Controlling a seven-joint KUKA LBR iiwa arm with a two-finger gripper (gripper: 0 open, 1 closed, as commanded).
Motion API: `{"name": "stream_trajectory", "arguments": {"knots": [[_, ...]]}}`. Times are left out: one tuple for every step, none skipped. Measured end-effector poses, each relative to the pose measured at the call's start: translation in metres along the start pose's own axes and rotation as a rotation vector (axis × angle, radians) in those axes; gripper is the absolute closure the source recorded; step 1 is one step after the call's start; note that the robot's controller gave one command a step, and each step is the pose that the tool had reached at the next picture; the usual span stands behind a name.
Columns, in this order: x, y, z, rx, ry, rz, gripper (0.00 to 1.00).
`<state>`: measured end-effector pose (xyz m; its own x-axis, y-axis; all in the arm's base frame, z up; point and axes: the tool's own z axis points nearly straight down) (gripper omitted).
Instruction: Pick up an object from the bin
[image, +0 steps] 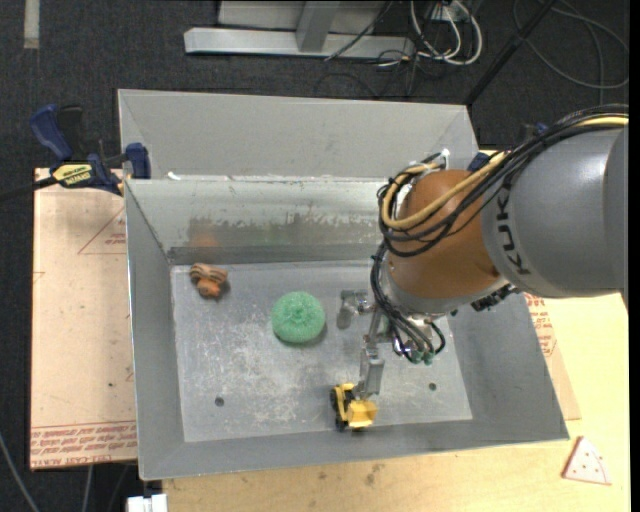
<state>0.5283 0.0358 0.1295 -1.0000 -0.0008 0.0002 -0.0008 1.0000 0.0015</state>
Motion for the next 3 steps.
{"name": "stream_trajectory", "arguments": {"knots": [[0.016, -0.001, 0.026, 0.001, -0.006, -0.255, 0.00], [0.046, -0.005, 0.018, 0.001, -0.001, -0.490, 0.00], [0.046, -0.005, 0.025, 0.001, -0.003, -0.408, 0.00]]}}
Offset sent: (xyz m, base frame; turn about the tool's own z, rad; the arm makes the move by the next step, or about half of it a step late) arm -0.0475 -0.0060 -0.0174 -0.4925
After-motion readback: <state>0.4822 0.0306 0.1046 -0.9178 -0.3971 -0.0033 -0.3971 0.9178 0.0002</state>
